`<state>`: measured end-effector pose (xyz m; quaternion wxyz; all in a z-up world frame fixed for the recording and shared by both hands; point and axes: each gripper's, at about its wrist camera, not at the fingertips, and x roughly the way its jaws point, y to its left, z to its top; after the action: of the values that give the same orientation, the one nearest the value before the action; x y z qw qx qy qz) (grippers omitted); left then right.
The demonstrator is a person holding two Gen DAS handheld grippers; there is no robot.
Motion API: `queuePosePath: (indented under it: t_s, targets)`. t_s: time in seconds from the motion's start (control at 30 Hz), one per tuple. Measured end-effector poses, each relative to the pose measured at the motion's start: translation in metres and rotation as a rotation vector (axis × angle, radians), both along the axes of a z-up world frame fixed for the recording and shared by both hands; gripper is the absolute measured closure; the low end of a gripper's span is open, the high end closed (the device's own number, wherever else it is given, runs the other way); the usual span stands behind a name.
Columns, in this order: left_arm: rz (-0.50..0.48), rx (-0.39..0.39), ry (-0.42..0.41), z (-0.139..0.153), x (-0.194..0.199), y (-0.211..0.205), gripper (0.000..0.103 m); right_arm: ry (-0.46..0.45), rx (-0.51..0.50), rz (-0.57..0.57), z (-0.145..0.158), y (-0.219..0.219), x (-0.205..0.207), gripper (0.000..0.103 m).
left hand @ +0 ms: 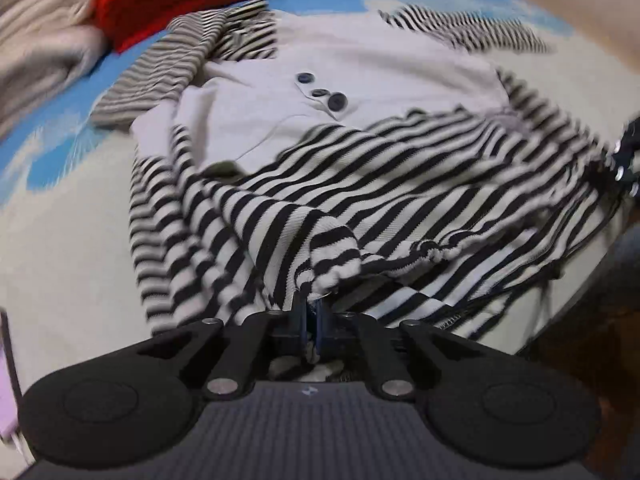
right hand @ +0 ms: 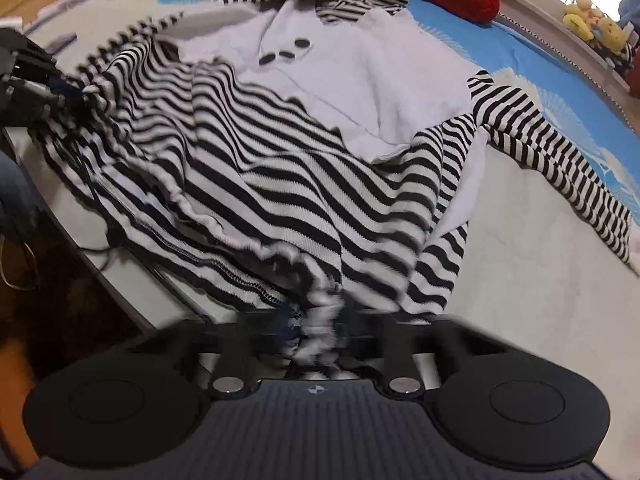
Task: Fold small clothes
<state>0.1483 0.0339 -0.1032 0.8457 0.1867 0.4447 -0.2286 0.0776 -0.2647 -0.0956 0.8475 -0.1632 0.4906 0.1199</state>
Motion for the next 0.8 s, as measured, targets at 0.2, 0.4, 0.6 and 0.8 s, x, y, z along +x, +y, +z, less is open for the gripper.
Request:
queuePosePath:
  t_s: [0.2,0.4,0.6,0.8]
  targets:
    - [0.011,0.039,0.032,0.001,-0.041,0.038,0.103,0.007,0.005,0.118,0.013,0.007,-0.024,0.093]
    - [0.009,-0.191,-0.030,0.041,-0.033,0.050,0.059,0.000,0.178,0.060,0.035,-0.008,-0.010,0.046]
    - [0.043,-0.288,-0.340,0.108,0.072,0.004,0.001,-0.235,0.544,-0.357,0.095,-0.058,0.054,0.030]
    - [0.155,-0.094,-0.338,0.060,0.272,-0.093,0.007,-0.252,0.711,-0.809,0.038,-0.072,0.157,0.032]
